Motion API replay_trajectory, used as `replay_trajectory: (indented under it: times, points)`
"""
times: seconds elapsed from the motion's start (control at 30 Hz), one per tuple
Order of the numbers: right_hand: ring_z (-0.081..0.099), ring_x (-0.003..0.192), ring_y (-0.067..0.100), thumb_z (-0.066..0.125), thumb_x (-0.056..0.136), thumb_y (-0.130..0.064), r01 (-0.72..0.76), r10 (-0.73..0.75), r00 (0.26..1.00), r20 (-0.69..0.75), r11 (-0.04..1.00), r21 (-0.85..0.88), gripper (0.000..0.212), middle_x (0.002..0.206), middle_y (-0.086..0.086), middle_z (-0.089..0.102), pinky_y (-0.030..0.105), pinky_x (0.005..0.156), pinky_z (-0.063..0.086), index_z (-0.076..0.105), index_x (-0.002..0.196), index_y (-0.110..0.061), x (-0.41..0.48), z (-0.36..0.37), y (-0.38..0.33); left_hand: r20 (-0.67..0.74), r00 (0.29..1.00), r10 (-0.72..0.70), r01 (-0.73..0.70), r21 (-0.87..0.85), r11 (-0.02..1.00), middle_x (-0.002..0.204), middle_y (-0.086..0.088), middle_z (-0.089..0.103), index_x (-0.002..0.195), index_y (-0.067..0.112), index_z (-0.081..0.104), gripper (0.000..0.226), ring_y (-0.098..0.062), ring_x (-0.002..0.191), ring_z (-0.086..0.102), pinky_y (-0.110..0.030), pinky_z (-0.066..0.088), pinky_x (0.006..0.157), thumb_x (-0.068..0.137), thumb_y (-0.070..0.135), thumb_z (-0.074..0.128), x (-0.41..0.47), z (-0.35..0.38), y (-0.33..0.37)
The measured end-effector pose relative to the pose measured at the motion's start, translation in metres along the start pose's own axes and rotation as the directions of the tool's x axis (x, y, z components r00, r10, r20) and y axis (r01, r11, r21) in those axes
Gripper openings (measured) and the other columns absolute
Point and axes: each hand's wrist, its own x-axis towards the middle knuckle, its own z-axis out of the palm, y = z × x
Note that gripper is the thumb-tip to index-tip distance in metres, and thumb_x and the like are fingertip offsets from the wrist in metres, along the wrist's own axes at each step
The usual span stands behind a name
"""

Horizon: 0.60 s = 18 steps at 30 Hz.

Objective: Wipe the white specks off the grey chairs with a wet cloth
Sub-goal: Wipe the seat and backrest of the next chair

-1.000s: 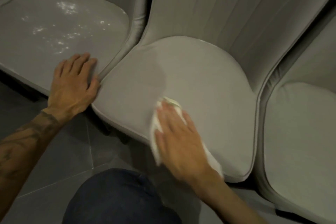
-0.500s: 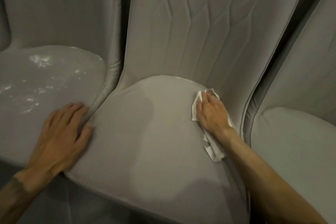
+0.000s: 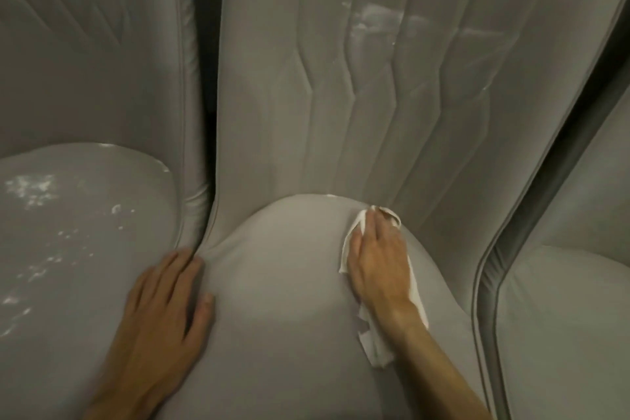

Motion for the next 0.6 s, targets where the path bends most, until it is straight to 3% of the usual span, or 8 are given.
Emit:
replay_trajectory:
  times: [0.07, 0.17, 0.23, 0.3, 0.4, 0.47, 0.53, 0.6]
  points:
    - [0.047, 0.131, 0.046, 0.024, 0.102, -0.015, 0.044, -0.044, 0.999, 0.031, 0.999, -0.020, 0.049, 0.138, 0.030, 0.052, 0.054, 0.120, 0.028, 0.052, 0.138, 0.005, 0.005, 0.001, -0.042, -0.025, 1.000, -0.003, 0.003, 0.000, 1.000, 0.147, -0.022, 0.058, 0.135, -0.003, 0.065, 0.065, -0.041, 0.137, 0.055, -0.056, 0.037, 0.113, 0.094, 0.042, 0.040, 0.002, 0.001, 0.002]
    - [0.039, 0.137, 0.050, 0.022, 0.101, -0.016, 0.243, -0.238, 0.965, 0.109, 0.970, -0.033, 0.056, 0.146, 0.032, 0.044, 0.059, 0.122, 0.022, 0.045, 0.145, 0.008, 0.010, 0.019, -0.110, -0.062, 0.998, 0.022, -0.021, 0.008, 1.000, 0.144, -0.025, 0.059, 0.131, -0.005, 0.067, 0.063, -0.043, 0.134, 0.058, -0.059, 0.042, 0.110, 0.094, 0.039, 0.042, 0.003, 0.002, 0.000]
    - [0.035, 0.148, 0.044, 0.029, 0.108, -0.020, 0.251, -0.253, 0.961, 0.113, 0.967, 0.038, 0.052, 0.156, 0.027, 0.039, 0.049, 0.128, 0.020, 0.039, 0.152, 0.004, 0.016, 0.019, -0.112, -0.067, 0.997, 0.027, -0.026, 0.012, 1.000, 0.144, -0.025, 0.060, 0.130, -0.005, 0.067, 0.062, -0.043, 0.134, 0.058, -0.059, 0.042, 0.110, 0.094, 0.038, 0.043, 0.003, 0.003, -0.004]
    - [0.039, 0.150, 0.037, 0.044, 0.109, -0.018, 0.189, -0.192, 0.981, 0.020, 0.978, 0.084, 0.051, 0.159, 0.024, 0.041, 0.044, 0.128, 0.026, 0.040, 0.154, 0.004, 0.016, 0.016, -0.077, -0.053, 0.998, 0.024, -0.023, 0.014, 1.000, 0.146, -0.022, 0.059, 0.131, -0.003, 0.067, 0.061, -0.039, 0.136, 0.056, -0.057, 0.039, 0.113, 0.094, 0.039, 0.043, 0.003, 0.005, -0.006]
    - [0.035, 0.152, 0.031, 0.034, 0.110, -0.023, 0.016, -0.015, 1.000, -0.013, 0.998, 0.067, 0.051, 0.162, 0.018, 0.041, 0.040, 0.129, 0.020, 0.038, 0.157, 0.000, 0.019, 0.014, -0.034, -0.043, 0.999, 0.026, -0.025, 0.016, 1.000, 0.149, -0.018, 0.058, 0.133, 0.001, 0.067, 0.060, -0.035, 0.140, 0.053, -0.054, 0.036, 0.116, 0.094, 0.040, 0.043, 0.003, 0.010, -0.007]
    - [0.032, 0.151, 0.035, 0.025, 0.109, -0.023, -0.045, 0.045, 0.999, -0.004, 0.997, 0.070, 0.053, 0.161, 0.020, 0.039, 0.043, 0.129, 0.018, 0.035, 0.157, -0.002, 0.021, 0.021, -0.058, -0.043, 0.998, 0.038, -0.037, 0.022, 0.999, 0.149, -0.016, 0.058, 0.133, 0.003, 0.066, 0.058, -0.034, 0.140, 0.053, -0.054, 0.037, 0.116, 0.094, 0.039, 0.044, 0.001, 0.014, -0.011]
    - [0.033, 0.146, 0.042, 0.020, 0.106, -0.021, 0.024, -0.024, 1.000, -0.001, 0.998, 0.053, 0.052, 0.154, 0.025, 0.039, 0.049, 0.126, 0.019, 0.035, 0.152, -0.001, 0.017, 0.030, -0.104, -0.061, 0.997, 0.045, -0.044, 0.014, 0.999, 0.149, -0.014, 0.058, 0.134, 0.005, 0.066, 0.055, -0.032, 0.141, 0.052, -0.054, 0.037, 0.117, 0.094, 0.037, 0.045, 0.002, 0.016, -0.015]
    - [0.037, 0.143, 0.040, 0.023, 0.106, -0.023, 0.158, -0.157, 0.987, -0.015, 0.985, 0.063, 0.047, 0.149, 0.022, 0.044, 0.046, 0.124, 0.022, 0.043, 0.145, -0.004, 0.008, 0.035, -0.131, -0.070, 0.996, 0.052, -0.050, 0.024, 0.998, 0.149, -0.013, 0.058, 0.134, 0.006, 0.064, 0.054, -0.032, 0.142, 0.051, -0.052, 0.035, 0.119, 0.095, 0.037, 0.044, -0.001, 0.018, -0.016]
